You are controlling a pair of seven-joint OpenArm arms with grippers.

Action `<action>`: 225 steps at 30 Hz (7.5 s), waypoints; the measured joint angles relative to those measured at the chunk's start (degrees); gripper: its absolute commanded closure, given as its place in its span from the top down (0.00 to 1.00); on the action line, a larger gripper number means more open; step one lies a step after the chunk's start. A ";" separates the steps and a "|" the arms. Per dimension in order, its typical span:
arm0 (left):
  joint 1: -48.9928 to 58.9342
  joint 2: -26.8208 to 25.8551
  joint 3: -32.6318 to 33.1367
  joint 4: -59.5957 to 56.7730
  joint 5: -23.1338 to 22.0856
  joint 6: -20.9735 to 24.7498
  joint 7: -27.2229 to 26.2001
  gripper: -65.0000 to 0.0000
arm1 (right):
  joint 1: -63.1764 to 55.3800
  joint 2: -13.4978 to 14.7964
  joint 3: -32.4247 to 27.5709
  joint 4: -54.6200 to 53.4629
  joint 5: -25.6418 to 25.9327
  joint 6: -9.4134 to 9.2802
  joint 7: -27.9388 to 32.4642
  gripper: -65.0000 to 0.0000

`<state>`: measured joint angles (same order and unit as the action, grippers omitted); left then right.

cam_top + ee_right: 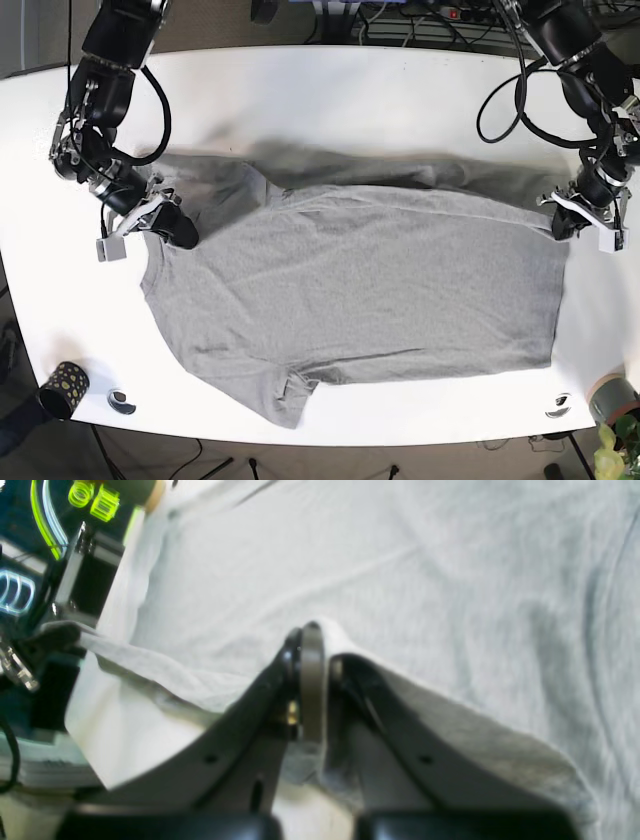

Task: Fold the T-shirt properly
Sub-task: 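Lift the shoulder corners with both grippers and pull them toward the hem, then drag the folded shirt edge back toward the robot with both grippers, then release and move both grippers to grasp the shirt's folded edge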

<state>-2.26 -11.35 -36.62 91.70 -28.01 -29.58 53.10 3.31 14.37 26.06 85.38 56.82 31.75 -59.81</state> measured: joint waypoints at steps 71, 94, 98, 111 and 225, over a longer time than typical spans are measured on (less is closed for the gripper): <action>7.56 -11.80 14.01 -16.17 12.81 -3.87 -28.92 0.65 | -5.11 4.85 3.76 -4.17 -31.39 3.19 9.66 0.77; 8.92 -11.04 11.91 -18.36 13.16 -3.50 -30.03 0.53 | -4.46 3.23 3.85 -11.30 -35.45 7.93 17.77 0.60; 8.72 -11.06 11.91 -19.12 13.00 -3.50 -30.10 0.55 | -4.44 3.23 3.82 -11.30 -35.45 7.91 17.70 0.60; 3.85 -11.39 11.74 -28.15 11.82 -3.61 -32.44 0.22 | -4.39 3.23 3.69 -11.30 -35.63 7.93 17.64 0.51; -5.62 -1.27 4.13 -16.63 23.50 -3.45 -22.56 0.56 | 14.64 0.87 0.90 -15.23 -46.10 8.17 13.88 0.79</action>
<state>-7.88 -12.62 -32.49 75.07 -4.51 -33.04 30.55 17.96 15.25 26.96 70.15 10.72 39.92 -45.93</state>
